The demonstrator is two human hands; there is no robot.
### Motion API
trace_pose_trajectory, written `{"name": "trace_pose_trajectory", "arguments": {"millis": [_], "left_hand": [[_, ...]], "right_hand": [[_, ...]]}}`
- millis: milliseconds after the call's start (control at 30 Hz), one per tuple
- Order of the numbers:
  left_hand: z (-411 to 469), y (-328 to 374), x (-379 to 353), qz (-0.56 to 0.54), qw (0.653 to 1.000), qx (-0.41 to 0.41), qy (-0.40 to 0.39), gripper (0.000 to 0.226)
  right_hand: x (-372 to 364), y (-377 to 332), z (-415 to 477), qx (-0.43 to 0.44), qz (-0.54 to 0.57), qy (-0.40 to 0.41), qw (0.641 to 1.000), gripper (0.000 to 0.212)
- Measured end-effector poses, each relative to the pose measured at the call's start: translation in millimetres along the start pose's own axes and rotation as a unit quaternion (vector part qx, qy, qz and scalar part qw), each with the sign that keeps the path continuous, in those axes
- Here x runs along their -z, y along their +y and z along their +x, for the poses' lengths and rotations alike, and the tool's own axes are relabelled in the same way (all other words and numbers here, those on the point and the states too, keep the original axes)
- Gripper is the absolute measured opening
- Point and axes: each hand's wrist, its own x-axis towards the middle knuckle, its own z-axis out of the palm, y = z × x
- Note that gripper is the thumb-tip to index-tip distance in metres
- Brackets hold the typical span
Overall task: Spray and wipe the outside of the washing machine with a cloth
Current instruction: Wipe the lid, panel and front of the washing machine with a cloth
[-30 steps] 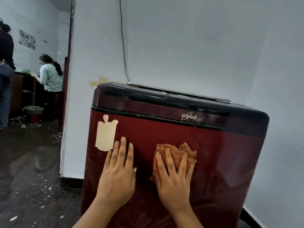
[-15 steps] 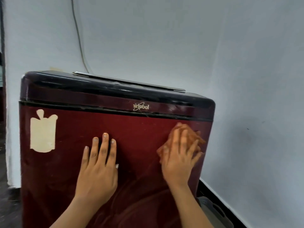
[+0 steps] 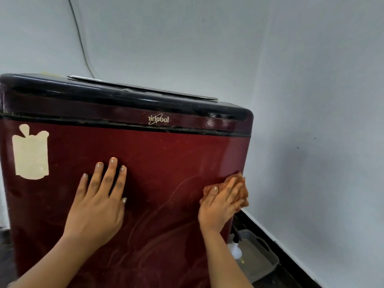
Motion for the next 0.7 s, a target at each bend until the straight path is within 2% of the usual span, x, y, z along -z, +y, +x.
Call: {"name": "trace_pose_trajectory", "arguments": {"millis": [67, 167, 267, 367, 433, 467, 500, 567, 633, 667, 700], "left_hand": [[-0.9, 2.8, 2.7, -0.004, 1.0, 0.005, -0.004, 0.065], [-0.9, 5.2, 2.2, -0.004, 1.0, 0.009, -0.005, 0.065], [-1.8, 2.2, -2.7, 0.001, 1.0, 0.006, -0.003, 0.064], [-1.1, 2.0, -4.2, 0.002, 1.0, 0.006, 0.001, 0.063], [-1.0, 5.0, -3.6, 0.001, 1.0, 0.011, 0.004, 0.063], [-1.8, 5.9, -3.7, -0.001, 1.0, 0.013, 0.005, 0.064], [-2.7, 5.8, -4.0, -0.002, 1.0, 0.015, 0.006, 0.064], [-5.5, 2.1, -5.1, 0.001, 1.0, 0.009, 0.006, 0.063], [-9.3, -5.6, -6.1, 0.01, 1.0, 0.004, 0.003, 0.063], [-11.5, -9.3, -6.4, 0.013, 1.0, 0.004, 0.001, 0.062], [-13.5, -12.1, -6.6, 0.013, 1.0, 0.007, 0.0, 0.062]], "right_hand": [[-2.4, 7.6, -33.8, 0.014, -0.022, -0.036, 0.999, 0.058], [-9.9, 6.4, -69.5, 0.131, -0.082, -0.096, 0.983, 0.061], [-13.9, -24.3, -46.7, 0.228, -0.107, -0.061, 0.966, 0.061], [-19.3, -31.0, -40.5, 0.382, -0.161, -0.034, 0.909, 0.063], [-22.4, -5.1, -62.9, 0.477, -0.179, -0.073, 0.857, 0.065], [-21.8, 14.1, -77.0, 0.497, -0.185, -0.09, 0.843, 0.064], [-19.4, 32.4, -86.5, 0.49, -0.189, -0.101, 0.845, 0.063], [-14.5, 50.2, -88.2, 0.399, -0.184, -0.101, 0.893, 0.063], [-12.0, 36.3, -73.9, 0.266, -0.158, -0.08, 0.947, 0.064], [-11.6, 21.6, -65.7, 0.225, -0.142, -0.072, 0.961, 0.063], [-13.0, 7.4, -60.8, 0.223, -0.136, -0.071, 0.963, 0.062]]}}
